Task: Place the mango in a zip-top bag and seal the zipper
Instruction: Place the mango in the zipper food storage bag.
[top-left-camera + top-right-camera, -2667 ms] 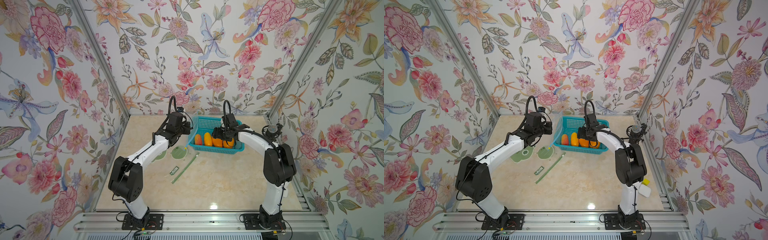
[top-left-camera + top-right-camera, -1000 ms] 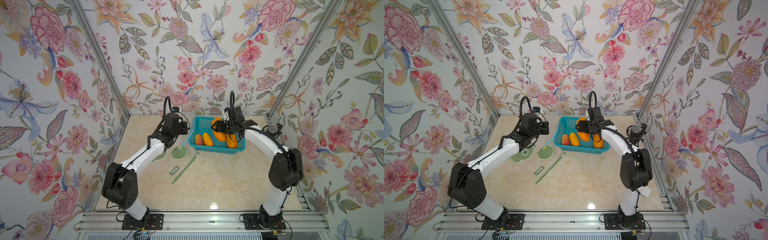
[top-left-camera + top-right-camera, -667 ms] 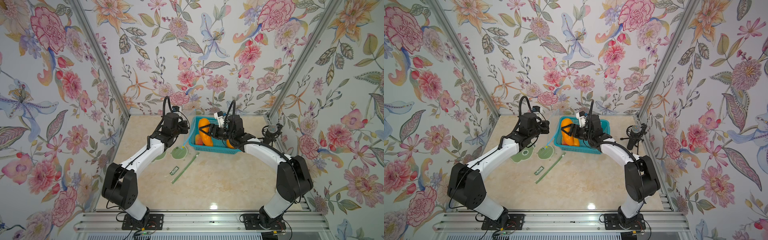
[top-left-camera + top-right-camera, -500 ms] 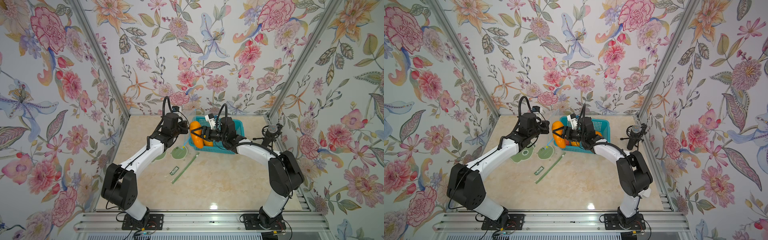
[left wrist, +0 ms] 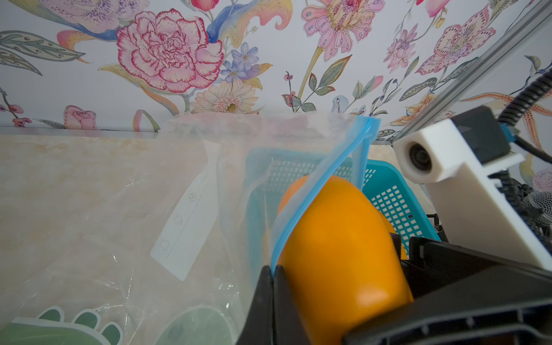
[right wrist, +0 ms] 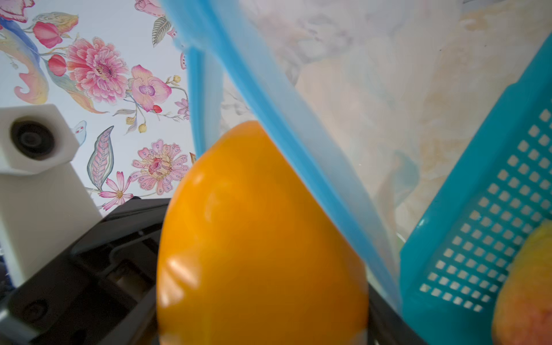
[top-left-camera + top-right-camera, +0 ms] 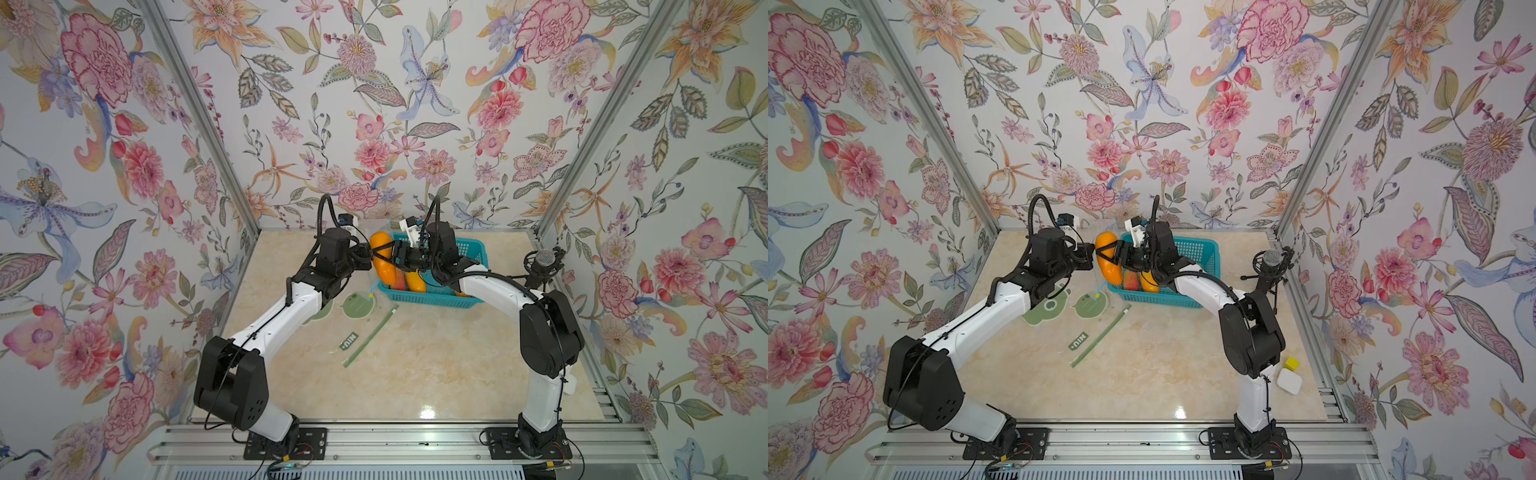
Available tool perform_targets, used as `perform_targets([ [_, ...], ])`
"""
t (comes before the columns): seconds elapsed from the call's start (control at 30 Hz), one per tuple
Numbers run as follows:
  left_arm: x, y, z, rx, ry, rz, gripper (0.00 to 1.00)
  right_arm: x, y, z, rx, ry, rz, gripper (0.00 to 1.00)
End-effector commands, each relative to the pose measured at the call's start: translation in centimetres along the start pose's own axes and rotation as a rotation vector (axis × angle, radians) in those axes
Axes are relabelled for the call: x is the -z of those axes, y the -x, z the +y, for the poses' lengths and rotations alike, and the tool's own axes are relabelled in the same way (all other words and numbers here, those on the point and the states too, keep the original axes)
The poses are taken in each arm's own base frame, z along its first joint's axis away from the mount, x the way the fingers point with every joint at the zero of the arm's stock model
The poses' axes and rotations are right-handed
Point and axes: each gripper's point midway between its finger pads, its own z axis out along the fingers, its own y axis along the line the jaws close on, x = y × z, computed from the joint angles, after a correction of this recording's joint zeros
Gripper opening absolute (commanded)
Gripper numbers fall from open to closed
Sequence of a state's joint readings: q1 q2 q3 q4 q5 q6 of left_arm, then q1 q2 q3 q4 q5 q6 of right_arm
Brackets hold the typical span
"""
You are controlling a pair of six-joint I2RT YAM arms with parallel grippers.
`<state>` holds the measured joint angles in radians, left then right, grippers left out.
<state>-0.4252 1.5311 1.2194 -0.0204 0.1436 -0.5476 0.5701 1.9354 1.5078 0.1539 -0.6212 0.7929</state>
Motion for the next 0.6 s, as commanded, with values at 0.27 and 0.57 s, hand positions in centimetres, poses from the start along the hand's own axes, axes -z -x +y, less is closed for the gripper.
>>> perform_targets([
  [0.27,0.1,1.3,-4.2,0.067,-0.170,-0.020,0.00,0.3,1.0,-4.5,0.002,-0.314,-0.014,0.46],
  [0.57,-1.5,0.4,-5.7,0.097,-0.212,0.015,0.00,-1.1,5.3,-3.6,0.014,-0.318,-0.121,0.64],
])
